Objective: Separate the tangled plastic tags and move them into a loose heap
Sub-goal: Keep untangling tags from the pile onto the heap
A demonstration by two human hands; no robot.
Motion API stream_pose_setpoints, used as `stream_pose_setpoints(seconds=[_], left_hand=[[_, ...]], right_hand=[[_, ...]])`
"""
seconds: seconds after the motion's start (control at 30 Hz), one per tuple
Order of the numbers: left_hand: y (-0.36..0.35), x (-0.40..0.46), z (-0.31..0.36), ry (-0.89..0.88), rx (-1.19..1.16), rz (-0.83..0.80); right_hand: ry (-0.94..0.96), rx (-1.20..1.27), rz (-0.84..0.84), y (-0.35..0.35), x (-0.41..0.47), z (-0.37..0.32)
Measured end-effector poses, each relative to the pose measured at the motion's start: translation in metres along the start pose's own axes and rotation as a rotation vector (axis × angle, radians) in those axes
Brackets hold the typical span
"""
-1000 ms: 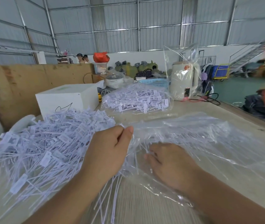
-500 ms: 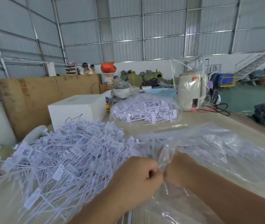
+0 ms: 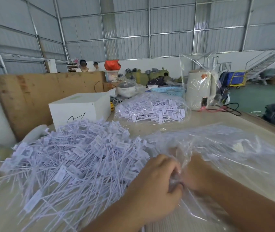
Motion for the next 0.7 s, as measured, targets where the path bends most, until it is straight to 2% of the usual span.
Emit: stream_pose_setpoints(seconds=[0.03, 0.1, 0.27, 0.4, 0.5, 0.6, 0.7], left_hand=[[-0.001, 0.000, -0.003, 0.011, 0.020, 0.005], [-0.005, 0.000, -0.010, 0.031, 0.057, -0.013], [-0.018, 0.002, -0.014, 0.058, 0.185, -0.070], [-0.020, 0.002, -0.014, 0.062, 0.259, -0.068], [-0.020, 0.001, -0.022, 0.121, 0.286, -0.086], [-0.022, 0.000, -0.029, 0.201, 0.293, -0.151], [-0.005, 0.005, -0.016, 0.161, 0.223, 0.008]], right_hand=[[-0.009, 0.066, -0.061, -0.008, 0.003, 0.000], [0.038, -0.072, -0.136, -0.016, 0.003, -0.005], [-0.064, 0.203, 0.032, 0.009, 0.003, 0.010], [-0.080, 0.298, 0.038, 0.007, -0.009, 0.011], [-0.062, 0.399, 0.039, 0.013, -0.017, 0.017], [0.027, 0.362, 0.122, 0.026, -0.023, 0.018], [0.095, 0.332, 0.225, 0.040, -0.027, 0.015]])
Point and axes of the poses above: each hand's wrist, its own x-axis towards the middle knuckle, its own y-axis out of the back of the hand, z = x × y, the point moved 8 cm from there along x, towards the middle knuckle, and after that the axes turned 6 degrees about -y, right-handed, at the moved point
